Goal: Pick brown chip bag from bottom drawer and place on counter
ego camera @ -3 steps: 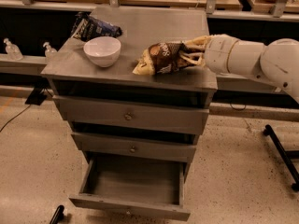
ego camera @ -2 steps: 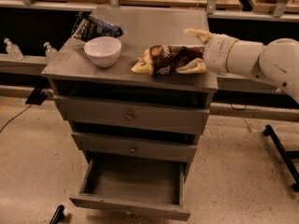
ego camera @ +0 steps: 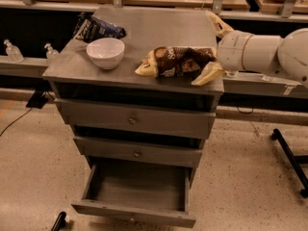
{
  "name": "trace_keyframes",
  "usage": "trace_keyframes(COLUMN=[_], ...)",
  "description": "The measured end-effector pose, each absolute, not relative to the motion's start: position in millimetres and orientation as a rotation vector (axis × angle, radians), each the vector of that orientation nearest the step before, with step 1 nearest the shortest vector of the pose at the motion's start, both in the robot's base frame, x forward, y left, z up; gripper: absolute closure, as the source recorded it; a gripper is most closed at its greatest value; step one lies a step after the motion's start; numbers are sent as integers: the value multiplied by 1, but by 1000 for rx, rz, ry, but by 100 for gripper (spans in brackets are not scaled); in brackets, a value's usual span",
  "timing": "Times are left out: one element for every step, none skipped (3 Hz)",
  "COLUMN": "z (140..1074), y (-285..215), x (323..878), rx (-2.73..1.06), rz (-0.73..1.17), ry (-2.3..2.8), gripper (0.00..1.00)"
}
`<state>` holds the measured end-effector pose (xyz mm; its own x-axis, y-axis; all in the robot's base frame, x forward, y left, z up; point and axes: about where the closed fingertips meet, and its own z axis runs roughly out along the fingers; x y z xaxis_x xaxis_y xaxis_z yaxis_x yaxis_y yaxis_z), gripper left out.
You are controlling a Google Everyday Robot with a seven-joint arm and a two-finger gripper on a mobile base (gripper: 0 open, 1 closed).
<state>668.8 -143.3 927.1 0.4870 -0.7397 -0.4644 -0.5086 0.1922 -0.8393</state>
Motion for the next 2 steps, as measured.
trace_keyframes(z=[939, 942], y=[-173, -173], x=[657, 656], rx=[-1487, -1485], rz=[-292, -293], ry=[1228, 1231], gripper=[0, 0])
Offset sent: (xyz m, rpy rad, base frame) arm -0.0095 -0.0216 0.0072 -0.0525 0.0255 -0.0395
